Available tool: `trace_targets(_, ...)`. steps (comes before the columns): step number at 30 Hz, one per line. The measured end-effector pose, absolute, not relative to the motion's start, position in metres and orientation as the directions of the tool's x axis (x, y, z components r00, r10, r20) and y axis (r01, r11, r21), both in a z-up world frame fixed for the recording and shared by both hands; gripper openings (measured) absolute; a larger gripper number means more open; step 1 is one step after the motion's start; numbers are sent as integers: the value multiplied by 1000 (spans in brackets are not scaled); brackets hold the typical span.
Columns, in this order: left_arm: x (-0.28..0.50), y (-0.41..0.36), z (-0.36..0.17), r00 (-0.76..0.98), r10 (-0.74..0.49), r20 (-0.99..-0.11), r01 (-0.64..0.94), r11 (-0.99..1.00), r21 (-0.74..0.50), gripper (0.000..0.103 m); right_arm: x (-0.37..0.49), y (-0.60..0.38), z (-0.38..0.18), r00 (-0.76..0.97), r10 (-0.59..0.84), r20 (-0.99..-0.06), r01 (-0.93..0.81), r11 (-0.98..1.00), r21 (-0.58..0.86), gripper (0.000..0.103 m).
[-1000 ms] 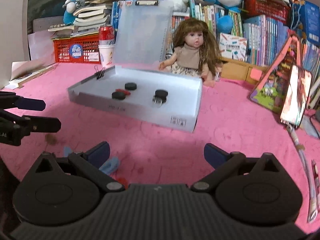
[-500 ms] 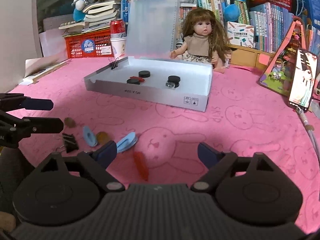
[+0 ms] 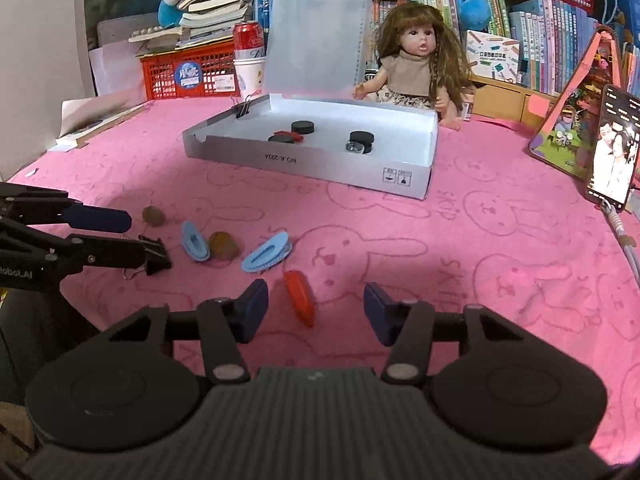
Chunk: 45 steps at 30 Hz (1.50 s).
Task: Organize rigid objects
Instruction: 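Grasp the black binder clip with the left gripper while the right gripper grasps the red crayon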
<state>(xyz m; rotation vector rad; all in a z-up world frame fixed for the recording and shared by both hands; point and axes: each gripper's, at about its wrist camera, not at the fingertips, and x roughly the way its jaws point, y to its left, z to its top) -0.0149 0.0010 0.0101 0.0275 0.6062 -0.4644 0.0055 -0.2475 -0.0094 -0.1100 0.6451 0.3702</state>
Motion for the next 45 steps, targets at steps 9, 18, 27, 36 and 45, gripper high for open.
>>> trace_targets(9,-11,-4,4,714,-408,-569,435,895,-96,46,4,-249,-14,750,232,-619,-344,937,-67,56)
trace_targets(18,-5,-9,-2,708,-407,-577,435,895,-98,32,13,-260,-13,775,130,-618,-235,968,-91,56)
trace_targets(27,-3,-14,-4,717,-399,-572,436,897,-79,32,13,-246,-9,714,245,-656,-283,958,50,55)
trace_targets(36,-3,-15,-5,722,-399,-566,433,898,-80,31,16,-228,-9,718,208,-665,-236,970,48,56)
trace_targets(45,-5,-13,-5,724,-401,-561,430,899,-88,31,20,-217,-11,733,160,-661,-231,973,-20,50)
